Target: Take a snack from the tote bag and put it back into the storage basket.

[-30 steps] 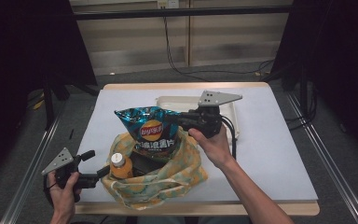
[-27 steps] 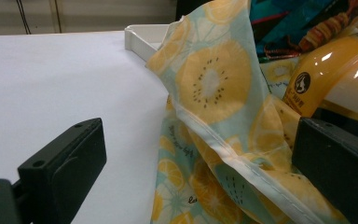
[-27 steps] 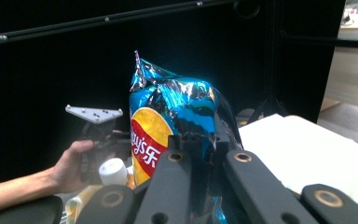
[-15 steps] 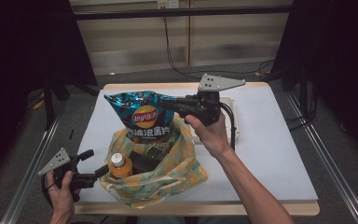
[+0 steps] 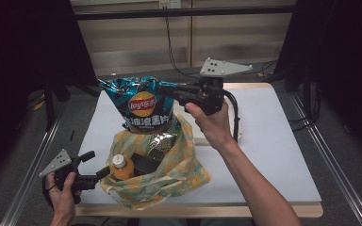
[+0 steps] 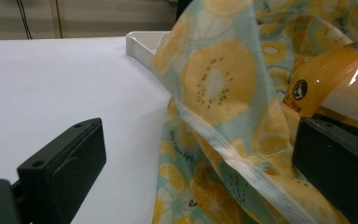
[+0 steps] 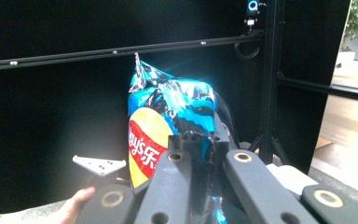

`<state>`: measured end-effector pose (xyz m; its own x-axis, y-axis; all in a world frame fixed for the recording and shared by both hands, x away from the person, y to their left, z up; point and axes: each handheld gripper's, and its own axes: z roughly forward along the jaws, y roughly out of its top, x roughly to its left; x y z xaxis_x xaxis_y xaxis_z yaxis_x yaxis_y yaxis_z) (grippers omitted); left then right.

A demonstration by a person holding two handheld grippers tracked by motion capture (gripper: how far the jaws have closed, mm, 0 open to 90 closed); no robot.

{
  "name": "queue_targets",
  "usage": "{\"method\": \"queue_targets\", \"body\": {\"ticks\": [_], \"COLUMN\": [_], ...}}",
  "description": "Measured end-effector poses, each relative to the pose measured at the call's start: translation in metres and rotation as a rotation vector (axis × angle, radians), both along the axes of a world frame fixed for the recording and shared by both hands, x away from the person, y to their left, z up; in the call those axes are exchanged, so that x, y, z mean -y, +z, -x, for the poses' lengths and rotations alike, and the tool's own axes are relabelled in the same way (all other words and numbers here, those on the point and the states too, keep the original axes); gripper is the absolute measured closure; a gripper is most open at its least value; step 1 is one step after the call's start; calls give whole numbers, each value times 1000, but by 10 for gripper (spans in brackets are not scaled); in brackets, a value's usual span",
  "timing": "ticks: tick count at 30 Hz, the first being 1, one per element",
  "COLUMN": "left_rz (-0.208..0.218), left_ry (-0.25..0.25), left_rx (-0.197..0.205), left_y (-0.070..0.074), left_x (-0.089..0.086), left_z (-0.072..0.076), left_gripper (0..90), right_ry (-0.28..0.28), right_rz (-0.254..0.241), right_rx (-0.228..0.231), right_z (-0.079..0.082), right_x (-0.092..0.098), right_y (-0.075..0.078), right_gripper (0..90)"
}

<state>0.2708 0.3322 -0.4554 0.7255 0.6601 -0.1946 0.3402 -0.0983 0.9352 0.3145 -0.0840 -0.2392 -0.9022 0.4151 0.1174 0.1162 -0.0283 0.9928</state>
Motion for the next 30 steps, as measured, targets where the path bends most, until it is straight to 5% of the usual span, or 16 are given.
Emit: {"method": "queue_targets", "body": {"ticks": [12,30], "left_rz": [-19,-2], "left_ry": [-9,6], "left_rx": [4,5], "left_y": [0,-1], "left_x": [-1,-3], "left_z": [0,-1], "left_gripper": [27,29], "right_ry": [-33,-86], "right_rz": [6,26], "right_rx": [35,-42], "right_z": [-1,-60], "right_x": [11,31], "right_y": [29,-12], "right_gripper": [900,900]}}
